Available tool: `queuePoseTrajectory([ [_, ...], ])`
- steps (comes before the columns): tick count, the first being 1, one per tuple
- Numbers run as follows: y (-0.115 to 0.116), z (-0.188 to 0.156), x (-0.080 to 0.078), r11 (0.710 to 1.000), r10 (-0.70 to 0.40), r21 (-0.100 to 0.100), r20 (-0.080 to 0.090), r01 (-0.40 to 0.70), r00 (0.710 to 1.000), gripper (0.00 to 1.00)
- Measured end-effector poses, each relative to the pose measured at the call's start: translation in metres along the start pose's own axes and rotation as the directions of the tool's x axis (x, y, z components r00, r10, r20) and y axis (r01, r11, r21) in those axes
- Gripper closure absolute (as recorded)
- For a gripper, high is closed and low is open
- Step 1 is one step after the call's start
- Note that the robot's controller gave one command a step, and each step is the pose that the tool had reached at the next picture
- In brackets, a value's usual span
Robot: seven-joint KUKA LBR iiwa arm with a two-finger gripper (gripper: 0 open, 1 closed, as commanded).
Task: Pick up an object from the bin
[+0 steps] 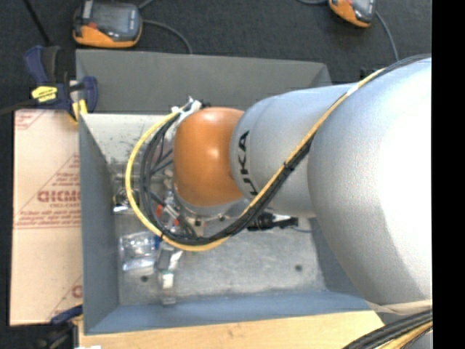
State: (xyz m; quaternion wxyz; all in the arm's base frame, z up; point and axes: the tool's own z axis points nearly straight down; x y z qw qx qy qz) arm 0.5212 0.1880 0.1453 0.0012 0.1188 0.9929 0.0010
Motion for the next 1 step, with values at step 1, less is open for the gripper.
queuePoseTrajectory([
  [1,-0.007,0.0663,-0.0009,1.0,0.02,-0.007,0.012,-0.02,1.0,0.0],
])
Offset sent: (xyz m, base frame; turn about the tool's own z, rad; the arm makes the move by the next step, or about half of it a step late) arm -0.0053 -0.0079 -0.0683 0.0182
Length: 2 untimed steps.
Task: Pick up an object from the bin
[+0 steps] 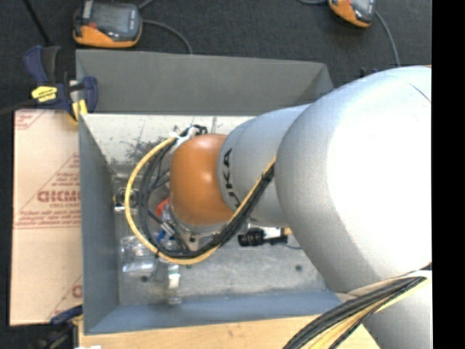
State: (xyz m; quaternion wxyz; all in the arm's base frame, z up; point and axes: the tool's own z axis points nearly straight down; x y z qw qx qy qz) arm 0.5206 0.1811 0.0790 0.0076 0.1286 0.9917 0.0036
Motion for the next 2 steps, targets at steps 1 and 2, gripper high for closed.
queuePoseTrajectory([
  [1,0.008,0.009,-0.021,1.0,0.012,0.008,-0.013,-0.012,1.0,0.0],
  [2,-0.008,0.006,-0.024,0.805,-0.594,0.0,-0.017,0.594,0.805,0.0],
])
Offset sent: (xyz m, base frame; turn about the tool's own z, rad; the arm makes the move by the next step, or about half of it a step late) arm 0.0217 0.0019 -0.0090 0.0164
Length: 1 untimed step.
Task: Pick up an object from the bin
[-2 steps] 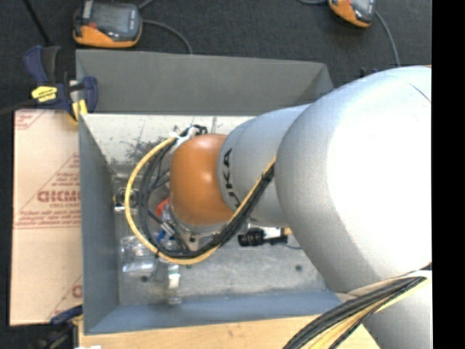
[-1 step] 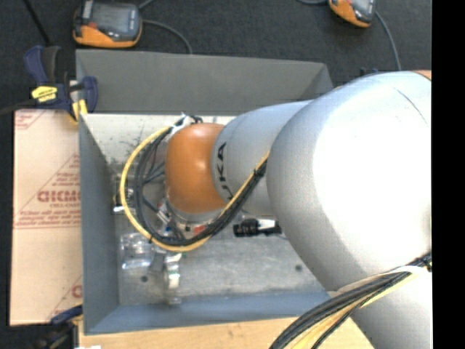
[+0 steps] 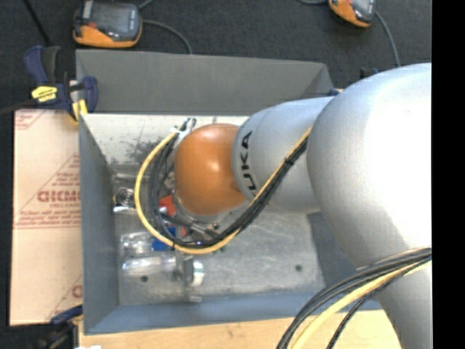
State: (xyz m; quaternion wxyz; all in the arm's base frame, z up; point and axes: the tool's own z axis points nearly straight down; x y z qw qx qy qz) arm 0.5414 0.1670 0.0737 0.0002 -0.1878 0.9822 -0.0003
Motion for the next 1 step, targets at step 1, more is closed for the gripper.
queuePoseTrajectory([
  [1,0.0003,-0.0018,-0.0015,1.0,0.006,-0.002,0.005,-0.006,1.0,1.0],
])
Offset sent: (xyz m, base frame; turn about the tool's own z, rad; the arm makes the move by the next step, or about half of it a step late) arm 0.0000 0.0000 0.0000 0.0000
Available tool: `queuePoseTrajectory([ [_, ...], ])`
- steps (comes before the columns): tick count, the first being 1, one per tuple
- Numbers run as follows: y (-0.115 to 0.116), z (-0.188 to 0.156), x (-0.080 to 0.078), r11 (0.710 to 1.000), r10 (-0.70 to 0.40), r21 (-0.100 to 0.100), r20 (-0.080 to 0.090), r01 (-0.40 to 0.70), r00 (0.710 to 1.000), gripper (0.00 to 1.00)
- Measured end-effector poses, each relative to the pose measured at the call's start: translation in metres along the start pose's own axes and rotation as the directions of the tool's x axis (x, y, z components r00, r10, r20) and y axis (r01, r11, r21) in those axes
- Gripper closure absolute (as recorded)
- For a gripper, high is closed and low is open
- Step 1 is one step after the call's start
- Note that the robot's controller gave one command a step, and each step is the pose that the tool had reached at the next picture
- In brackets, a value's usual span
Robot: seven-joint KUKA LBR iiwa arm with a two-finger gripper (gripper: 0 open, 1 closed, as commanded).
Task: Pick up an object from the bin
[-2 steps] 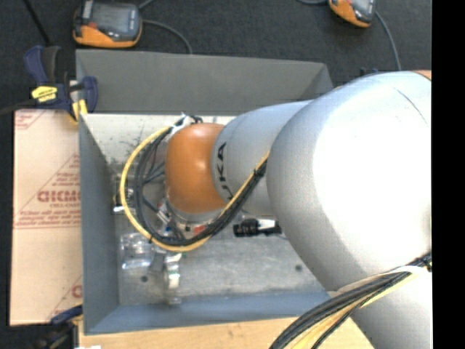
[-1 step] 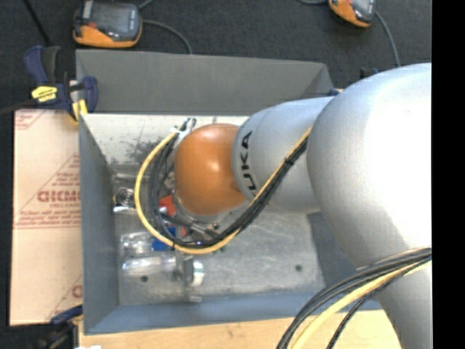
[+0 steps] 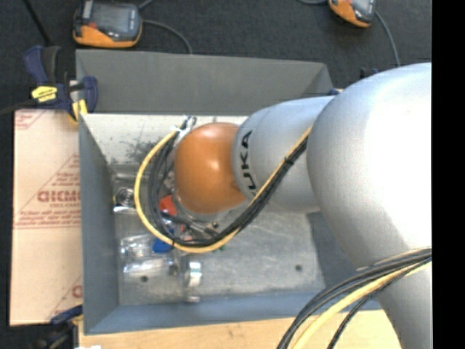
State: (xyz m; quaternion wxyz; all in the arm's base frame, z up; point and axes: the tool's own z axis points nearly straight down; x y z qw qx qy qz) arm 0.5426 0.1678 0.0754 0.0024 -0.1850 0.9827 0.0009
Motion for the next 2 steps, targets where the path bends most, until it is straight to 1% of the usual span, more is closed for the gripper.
queuePoseTrajectory([
  [1,0.025,-0.091,-0.056,1.0,-0.017,0.004,0.006,0.017,1.0,1.0],
  [2,0.015,-0.166,-0.04,1.0,-0.028,0.003,0.003,0.028,1.0,1.0],
])
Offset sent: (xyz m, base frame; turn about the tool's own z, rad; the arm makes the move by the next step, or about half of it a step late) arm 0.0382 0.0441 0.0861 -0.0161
